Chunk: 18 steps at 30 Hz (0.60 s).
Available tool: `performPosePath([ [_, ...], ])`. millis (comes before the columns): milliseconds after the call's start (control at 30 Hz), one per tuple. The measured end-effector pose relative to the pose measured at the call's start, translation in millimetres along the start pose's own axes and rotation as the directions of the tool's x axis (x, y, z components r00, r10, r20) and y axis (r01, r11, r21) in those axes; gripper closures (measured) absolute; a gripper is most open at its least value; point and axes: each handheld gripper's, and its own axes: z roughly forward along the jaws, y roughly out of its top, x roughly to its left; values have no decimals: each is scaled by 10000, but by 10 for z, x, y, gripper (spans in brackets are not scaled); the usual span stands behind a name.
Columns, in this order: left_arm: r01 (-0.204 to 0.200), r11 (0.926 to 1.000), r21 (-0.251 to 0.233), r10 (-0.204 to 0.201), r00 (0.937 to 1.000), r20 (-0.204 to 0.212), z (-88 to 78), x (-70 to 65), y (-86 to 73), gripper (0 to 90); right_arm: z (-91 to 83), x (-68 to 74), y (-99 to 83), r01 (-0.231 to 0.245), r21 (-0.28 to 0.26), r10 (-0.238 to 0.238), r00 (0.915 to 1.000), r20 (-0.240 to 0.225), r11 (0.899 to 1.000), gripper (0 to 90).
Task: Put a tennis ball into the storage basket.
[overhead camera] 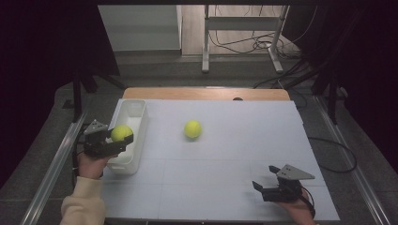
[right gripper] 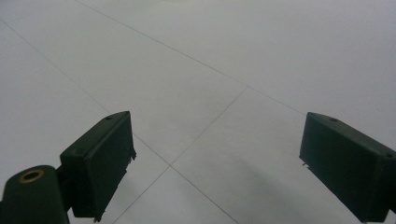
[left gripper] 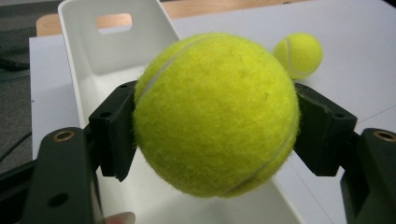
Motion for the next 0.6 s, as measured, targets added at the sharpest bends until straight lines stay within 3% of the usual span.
performPosePath([
  [600, -53, 9946, 1033, 82, 9996, -274, 62, 39, -25, 260, 2, -1, -1, 30, 19, -30, 10000, 16, 10000, 105],
])
